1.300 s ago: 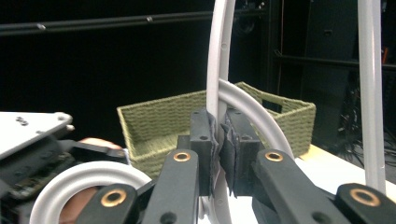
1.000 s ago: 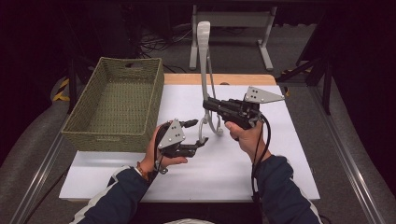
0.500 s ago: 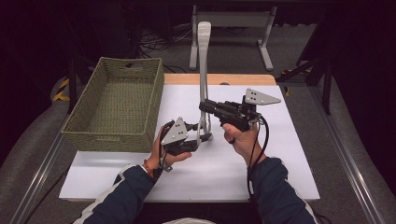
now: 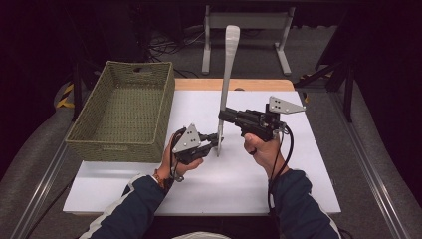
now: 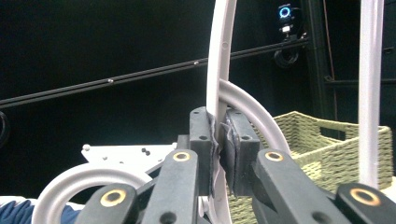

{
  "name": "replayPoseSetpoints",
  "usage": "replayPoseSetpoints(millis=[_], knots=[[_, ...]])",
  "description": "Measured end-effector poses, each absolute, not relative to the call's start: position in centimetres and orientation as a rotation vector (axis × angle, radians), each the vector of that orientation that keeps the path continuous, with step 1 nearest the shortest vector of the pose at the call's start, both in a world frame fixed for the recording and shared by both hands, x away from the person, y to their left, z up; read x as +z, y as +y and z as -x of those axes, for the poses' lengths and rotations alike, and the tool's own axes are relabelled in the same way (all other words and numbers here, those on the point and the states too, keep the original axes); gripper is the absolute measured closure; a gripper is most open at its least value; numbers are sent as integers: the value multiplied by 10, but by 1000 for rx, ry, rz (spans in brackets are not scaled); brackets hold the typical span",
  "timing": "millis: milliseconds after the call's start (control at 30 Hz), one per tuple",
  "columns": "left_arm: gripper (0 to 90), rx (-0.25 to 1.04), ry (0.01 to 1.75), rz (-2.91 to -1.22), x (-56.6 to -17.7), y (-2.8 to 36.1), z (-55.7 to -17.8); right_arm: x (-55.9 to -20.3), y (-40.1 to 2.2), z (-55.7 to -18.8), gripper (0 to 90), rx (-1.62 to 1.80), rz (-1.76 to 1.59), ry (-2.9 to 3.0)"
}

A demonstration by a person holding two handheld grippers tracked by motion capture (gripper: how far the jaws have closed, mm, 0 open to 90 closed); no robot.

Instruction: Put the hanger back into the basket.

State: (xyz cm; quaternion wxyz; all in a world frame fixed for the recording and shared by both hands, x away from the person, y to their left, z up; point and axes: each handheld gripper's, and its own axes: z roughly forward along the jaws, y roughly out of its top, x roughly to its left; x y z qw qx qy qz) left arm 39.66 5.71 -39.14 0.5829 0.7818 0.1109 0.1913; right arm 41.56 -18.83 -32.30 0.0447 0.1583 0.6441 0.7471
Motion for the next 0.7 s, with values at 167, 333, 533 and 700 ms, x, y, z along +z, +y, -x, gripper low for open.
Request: replayPoseSetpoints(millis=[167,333,533,700], knots=[[816,478,269,-1847,-389,56,-396,-323,-194,-415,830,2282,-503,1952],[818,516,266,-1878,-387,50,-395,-320,-202,-409,819,2177,-528,1957],[820,556,249,-1921,-382,44,-395,-319,-222,-395,655,2013,-534,1974],[821,567,265,-1907,-376,43,-397,-325,-239,-381,590,1818,-512,2012]])
